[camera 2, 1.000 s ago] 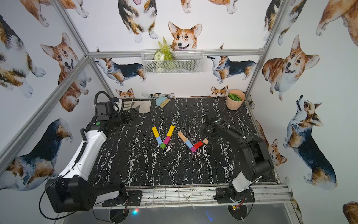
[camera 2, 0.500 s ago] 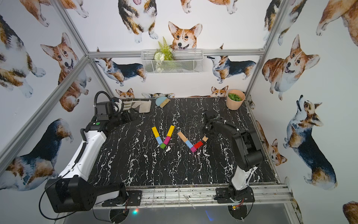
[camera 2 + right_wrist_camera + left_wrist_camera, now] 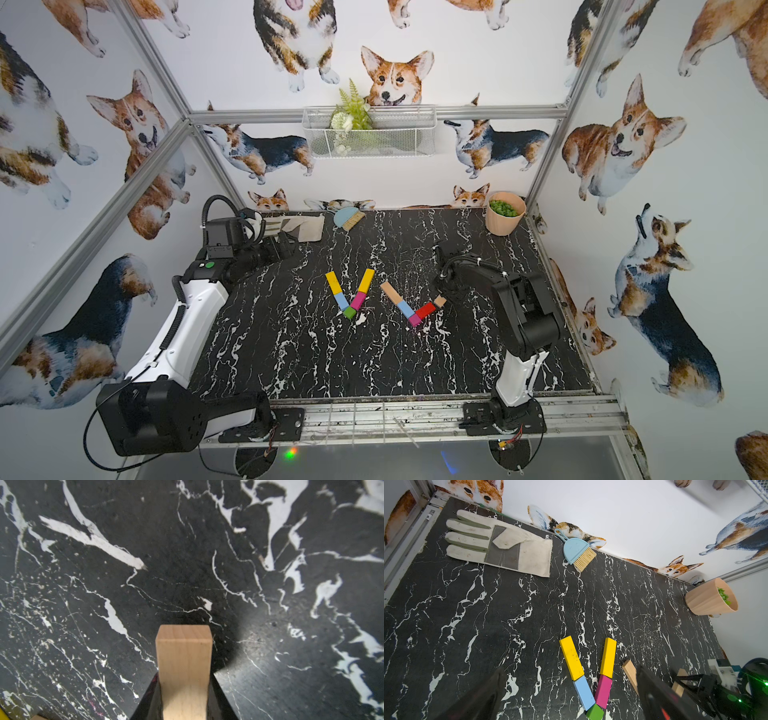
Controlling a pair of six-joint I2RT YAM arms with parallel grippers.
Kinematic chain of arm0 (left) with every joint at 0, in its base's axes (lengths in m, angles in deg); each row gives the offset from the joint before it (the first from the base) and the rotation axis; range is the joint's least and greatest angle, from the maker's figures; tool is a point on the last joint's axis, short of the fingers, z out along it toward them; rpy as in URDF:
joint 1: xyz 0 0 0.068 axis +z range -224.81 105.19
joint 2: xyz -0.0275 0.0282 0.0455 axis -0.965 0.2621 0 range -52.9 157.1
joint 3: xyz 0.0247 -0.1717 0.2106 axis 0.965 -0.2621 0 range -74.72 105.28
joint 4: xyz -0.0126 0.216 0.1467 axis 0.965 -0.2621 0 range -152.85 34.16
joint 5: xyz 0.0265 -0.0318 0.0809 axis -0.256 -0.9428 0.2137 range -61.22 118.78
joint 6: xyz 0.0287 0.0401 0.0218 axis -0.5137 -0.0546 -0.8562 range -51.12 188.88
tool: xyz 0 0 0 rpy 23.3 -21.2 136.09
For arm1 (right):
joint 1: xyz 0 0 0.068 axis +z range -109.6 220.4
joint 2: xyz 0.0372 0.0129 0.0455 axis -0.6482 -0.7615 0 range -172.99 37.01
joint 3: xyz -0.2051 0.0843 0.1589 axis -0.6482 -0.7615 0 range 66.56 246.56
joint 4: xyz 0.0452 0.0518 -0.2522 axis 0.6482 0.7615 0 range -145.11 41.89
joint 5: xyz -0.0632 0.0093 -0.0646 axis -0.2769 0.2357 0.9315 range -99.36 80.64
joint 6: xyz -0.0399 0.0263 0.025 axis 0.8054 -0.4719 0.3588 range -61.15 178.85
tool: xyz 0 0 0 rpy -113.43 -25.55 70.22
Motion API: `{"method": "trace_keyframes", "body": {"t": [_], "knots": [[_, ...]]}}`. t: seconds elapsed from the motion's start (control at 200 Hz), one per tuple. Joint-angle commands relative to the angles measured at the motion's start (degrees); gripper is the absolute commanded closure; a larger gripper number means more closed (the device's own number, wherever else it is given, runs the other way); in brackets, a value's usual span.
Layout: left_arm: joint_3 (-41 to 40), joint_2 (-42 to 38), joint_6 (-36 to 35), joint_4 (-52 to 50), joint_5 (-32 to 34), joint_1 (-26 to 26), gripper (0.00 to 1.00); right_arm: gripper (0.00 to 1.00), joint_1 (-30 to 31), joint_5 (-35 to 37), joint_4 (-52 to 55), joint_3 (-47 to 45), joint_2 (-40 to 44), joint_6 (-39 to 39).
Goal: Assemble the letter v with building blocks
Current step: Assemble the building block at the center of the board.
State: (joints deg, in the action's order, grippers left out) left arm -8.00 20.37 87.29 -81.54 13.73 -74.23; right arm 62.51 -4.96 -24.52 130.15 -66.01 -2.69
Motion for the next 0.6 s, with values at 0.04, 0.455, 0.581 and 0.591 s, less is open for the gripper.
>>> {"method": "trace_keyframes", "body": {"t": [0.04,0.455,0.581,0.591], "knots": [[0.15,-0.23,-0.31,0.76,-0.26,0.12,0.00,0.75,0.13,-0.47,-1.95,0.03,-0.76,-2.62],[0.17,-0.15,-0.26,0.81,-0.36,0.11,0.00,0.70,0.90,-2.18,-2.79,-0.62,-1.17,-3.39],[0.14,-0.19,-0.24,0.86,-0.33,0.12,0.00,0.66,1.01,-2.41,-3.08,-0.84,-1.04,-3.50],[0.16,-0.16,-0.25,0.90,-0.33,0.08,0.00,0.66,1.01,-2.40,-3.08,-0.84,-1.04,-3.50]]}}
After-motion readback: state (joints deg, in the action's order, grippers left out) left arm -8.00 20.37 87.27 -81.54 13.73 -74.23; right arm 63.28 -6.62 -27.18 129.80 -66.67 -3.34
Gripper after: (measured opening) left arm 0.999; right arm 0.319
